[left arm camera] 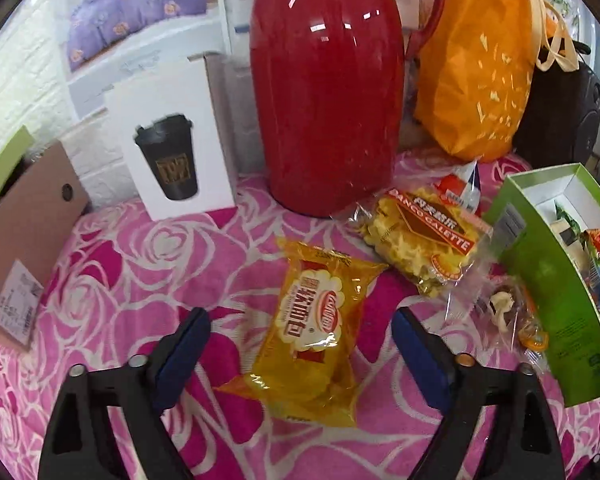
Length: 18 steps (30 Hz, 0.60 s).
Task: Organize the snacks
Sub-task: 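Grasp the large yellow bag with the right gripper while the left grasps the yellow bread packet, then lift both yellow bags and carry them toward the box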
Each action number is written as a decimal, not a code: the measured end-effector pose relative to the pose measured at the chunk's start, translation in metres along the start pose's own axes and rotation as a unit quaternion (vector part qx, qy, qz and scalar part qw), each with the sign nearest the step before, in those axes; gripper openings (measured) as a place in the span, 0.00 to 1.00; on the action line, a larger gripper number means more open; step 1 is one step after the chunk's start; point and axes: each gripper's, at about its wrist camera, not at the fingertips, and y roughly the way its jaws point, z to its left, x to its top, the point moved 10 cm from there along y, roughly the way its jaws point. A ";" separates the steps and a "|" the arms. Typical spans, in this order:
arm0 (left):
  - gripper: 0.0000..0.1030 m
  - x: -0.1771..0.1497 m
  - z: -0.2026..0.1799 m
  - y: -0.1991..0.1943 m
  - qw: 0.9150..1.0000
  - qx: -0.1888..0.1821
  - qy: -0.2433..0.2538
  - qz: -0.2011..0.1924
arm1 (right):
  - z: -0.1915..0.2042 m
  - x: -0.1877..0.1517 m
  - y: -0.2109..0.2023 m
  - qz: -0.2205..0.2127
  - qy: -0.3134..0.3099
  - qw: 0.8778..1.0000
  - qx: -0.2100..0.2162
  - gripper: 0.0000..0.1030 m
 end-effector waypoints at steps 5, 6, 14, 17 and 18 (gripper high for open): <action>0.41 -0.014 -0.002 0.008 1.000 -0.024 -0.004 0.018 | -0.002 0.002 0.008 0.003 0.008 1.000 0.008 0.58; 0.40 -0.015 -0.002 0.007 1.000 -0.021 0.000 0.017 | -0.002 0.002 0.008 0.003 0.007 1.000 0.008 0.58; 0.38 -0.037 0.000 -0.020 1.000 0.014 0.003 0.007 | -0.004 -0.003 -0.005 0.004 0.014 1.000 -0.013 0.52; 0.38 -0.054 -0.003 -0.039 1.000 -0.007 -0.012 -0.002 | -0.007 -0.009 -0.012 0.006 0.020 0.999 -0.026 0.51; 0.38 -0.061 -0.003 -0.048 1.000 -0.012 -0.018 -0.006 | -0.008 -0.011 -0.014 0.007 0.024 0.999 -0.030 0.51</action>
